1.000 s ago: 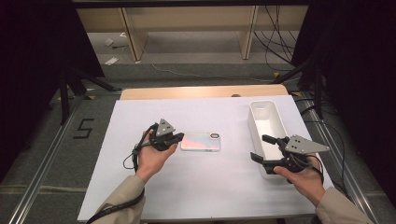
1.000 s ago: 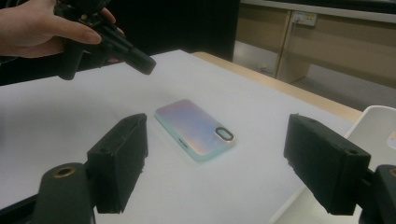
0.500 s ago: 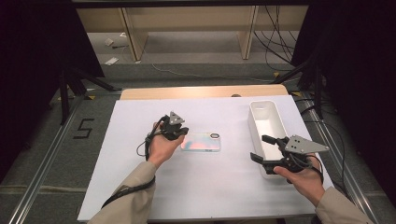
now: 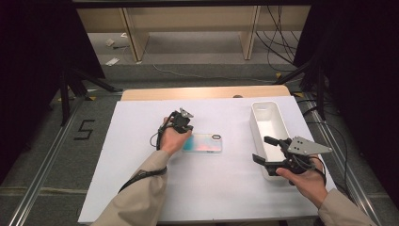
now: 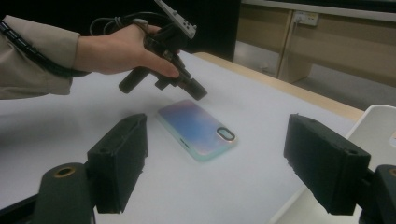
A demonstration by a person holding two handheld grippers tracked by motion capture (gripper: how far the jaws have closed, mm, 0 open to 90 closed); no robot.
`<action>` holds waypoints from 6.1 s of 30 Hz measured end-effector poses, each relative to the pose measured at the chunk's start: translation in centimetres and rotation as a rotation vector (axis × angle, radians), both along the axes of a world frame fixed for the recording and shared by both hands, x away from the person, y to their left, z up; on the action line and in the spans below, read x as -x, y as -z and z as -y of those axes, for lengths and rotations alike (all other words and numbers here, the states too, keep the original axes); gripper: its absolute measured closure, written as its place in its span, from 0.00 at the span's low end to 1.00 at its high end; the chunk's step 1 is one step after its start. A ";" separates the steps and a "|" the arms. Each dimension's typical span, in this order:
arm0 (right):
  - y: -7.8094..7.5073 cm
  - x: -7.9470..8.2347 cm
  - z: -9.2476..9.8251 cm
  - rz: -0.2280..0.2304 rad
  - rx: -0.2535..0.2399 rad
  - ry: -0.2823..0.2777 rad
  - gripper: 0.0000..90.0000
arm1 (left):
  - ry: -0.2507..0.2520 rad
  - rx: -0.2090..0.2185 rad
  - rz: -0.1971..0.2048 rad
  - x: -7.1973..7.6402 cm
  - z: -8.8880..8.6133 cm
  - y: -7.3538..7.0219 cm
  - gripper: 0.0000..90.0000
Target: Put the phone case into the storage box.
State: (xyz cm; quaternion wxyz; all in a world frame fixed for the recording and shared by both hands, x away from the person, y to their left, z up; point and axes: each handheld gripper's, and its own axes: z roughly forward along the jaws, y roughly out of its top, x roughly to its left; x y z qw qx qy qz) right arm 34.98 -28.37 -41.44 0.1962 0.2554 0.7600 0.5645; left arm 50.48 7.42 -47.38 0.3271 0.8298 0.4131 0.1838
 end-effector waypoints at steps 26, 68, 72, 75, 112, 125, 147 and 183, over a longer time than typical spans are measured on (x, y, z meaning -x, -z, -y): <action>0.1 0.0 -0.1 -0.009 0.000 0.000 0.25 | 0.006 -0.017 -0.102 -0.3 -1.2 0.7 1.00; -0.1 0.0 0.2 0.004 0.011 0.020 0.25 | 0.113 -0.053 -0.108 6.5 -2.0 0.5 0.99; -0.1 -0.1 0.2 0.005 0.010 0.019 0.25 | 0.096 -0.020 -0.077 6.2 -2.3 -0.3 0.87; -0.1 -0.1 0.2 0.006 0.002 0.018 0.25 | 0.097 0.025 -0.050 6.0 -2.4 -1.5 0.78; -0.2 -0.1 0.2 0.011 0.000 0.024 0.25 | 0.367 -0.227 -0.129 5.4 4.7 -1.3 0.00; -0.2 -0.1 0.3 0.009 -0.004 0.024 0.25 | 0.385 -0.265 -0.159 5.0 5.7 -0.3 0.00; -0.2 -0.1 0.2 0.007 -0.004 0.020 0.25 | 0.398 -0.282 -0.220 4.0 5.9 0.1 0.00; -0.1 -0.1 0.0 0.004 0.004 0.011 0.25 | 0.453 -0.286 -0.291 3.1 6.1 0.0 0.06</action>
